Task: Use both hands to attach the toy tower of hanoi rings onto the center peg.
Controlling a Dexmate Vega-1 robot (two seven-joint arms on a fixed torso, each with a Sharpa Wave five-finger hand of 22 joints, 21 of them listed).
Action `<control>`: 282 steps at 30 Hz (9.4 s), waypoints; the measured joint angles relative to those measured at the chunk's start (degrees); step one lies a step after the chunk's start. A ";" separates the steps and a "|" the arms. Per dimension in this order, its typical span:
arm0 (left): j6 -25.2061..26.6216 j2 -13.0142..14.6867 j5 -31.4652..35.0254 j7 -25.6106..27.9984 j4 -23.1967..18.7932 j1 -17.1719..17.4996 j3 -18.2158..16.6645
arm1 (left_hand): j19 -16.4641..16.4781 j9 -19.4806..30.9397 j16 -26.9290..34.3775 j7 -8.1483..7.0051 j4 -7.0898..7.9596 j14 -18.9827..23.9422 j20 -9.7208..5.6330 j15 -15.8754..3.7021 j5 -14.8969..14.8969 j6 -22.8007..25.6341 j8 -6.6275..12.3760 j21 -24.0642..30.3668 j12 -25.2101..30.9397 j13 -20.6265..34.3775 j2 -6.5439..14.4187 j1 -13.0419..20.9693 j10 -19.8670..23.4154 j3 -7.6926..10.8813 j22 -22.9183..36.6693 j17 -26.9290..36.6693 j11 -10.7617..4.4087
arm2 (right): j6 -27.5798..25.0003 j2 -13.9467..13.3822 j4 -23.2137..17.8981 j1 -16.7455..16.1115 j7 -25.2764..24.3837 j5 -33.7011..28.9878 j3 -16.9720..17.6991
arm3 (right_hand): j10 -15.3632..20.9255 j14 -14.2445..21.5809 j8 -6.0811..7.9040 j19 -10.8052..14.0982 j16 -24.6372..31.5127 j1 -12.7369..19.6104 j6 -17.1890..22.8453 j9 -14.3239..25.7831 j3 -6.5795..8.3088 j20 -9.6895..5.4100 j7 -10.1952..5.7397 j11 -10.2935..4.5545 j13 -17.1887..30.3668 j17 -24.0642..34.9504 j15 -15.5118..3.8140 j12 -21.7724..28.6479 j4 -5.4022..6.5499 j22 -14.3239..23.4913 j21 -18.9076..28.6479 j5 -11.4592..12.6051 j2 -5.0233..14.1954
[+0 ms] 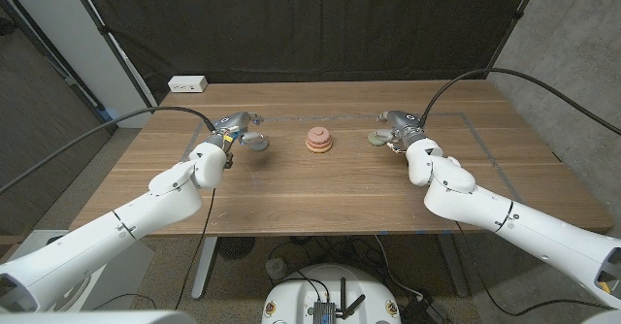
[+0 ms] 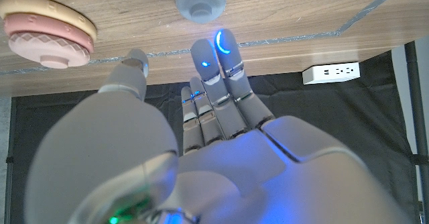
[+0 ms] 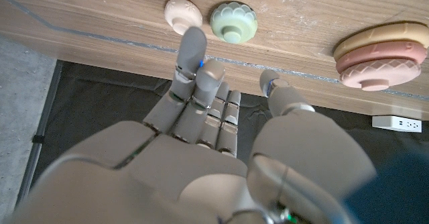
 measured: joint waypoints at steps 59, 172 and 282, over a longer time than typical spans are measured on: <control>2.57 2.64 -2.10 -0.44 -3.76 2.11 -1.04 | 0.02 0.29 -0.17 0.18 -0.25 -0.21 0.01 0.21 0.44 0.23 0.00 0.00 0.00 0.25 1.22 -0.75 0.58 1.35 0.16 0.53 0.57 | -4.66 5.14 10.48 17.40 28.17 -12.83 -11.78 | -5.00 -2.73 -1.20 -2.96 -4.01 -0.76 -7.00 -1.59 -5.00 0.93 2.10 1.93 -1.74 -2.01 1.31 0.23 1.04 0.16 -0.39 -1.99 -3.77; 1.04 4.83 -6.55 -1.57 -4.34 3.61 -2.42 | -0.92 0.55 -0.71 0.71 -0.33 -0.64 0.31 0.42 0.86 0.93 -0.44 0.53 -0.44 1.05 2.41 -1.97 1.39 3.96 0.39 1.07 0.96 | -3.29 9.16 20.96 19.53 21.09 -4.04 -15.51 | 8.77 7.62 6.22 4.77 2.64 3.38 3.20 -0.92 -5.58 -1.84 1.60 0.09 0.34 1.97 -2.89 4.48 -0.05 1.50 1.56 -1.11 -1.07; -0.63 3.54 -8.13 -0.68 -3.69 3.23 -2.61 | -0.91 0.53 -0.67 0.83 -0.49 -0.63 0.31 0.42 0.86 1.63 -0.44 0.65 -0.90 1.42 2.34 -2.50 2.62 6.00 0.53 1.17 0.97 | 13.69 8.07 5.44 16.71 31.47 -11.69 -6.14 | 12.13 10.35 6.23 8.74 8.45 2.78 5.35 -1.22 -3.52 -3.58 3.75 2.64 1.37 1.55 -2.78 1.93 -2.11 2.65 1.68 0.17 -0.47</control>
